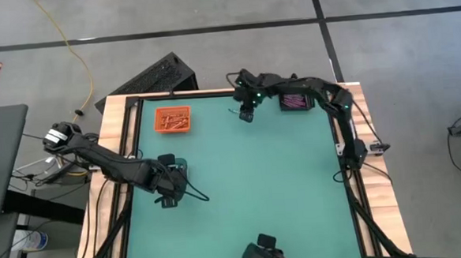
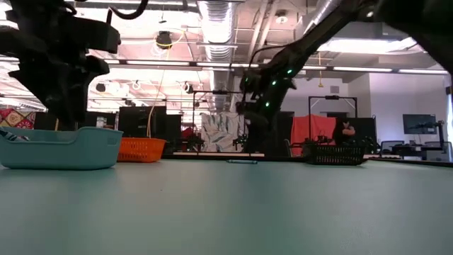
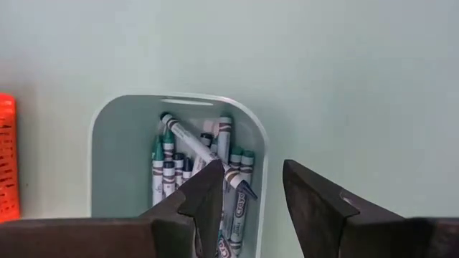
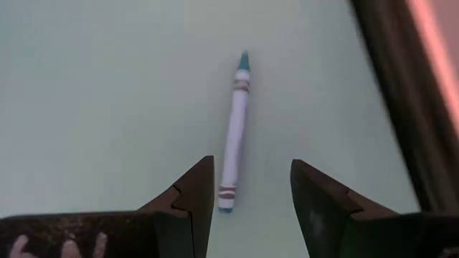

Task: Sort crayons
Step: Put the blue crayon into the blue bin

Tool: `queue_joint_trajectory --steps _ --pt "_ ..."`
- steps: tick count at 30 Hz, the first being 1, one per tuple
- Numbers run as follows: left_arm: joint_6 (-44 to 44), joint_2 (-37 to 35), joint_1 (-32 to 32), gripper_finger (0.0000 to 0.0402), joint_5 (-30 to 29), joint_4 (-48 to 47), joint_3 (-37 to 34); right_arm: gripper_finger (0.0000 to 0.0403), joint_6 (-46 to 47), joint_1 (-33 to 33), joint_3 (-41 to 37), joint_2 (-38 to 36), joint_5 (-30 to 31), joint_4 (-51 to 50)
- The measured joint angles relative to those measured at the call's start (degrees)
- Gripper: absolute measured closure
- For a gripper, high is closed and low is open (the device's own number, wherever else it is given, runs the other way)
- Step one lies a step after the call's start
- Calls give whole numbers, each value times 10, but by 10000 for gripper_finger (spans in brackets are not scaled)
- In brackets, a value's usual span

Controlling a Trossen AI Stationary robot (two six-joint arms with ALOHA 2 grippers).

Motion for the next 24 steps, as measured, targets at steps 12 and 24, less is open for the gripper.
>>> queue_joint_trajectory --steps 12,24 --pt "0 0 -18 266 -9 6 0 257 -59 0 159 128 23 -185" --pt "-2 0 -21 266 -23 19 0 394 -90 4 161 132 30 -224"
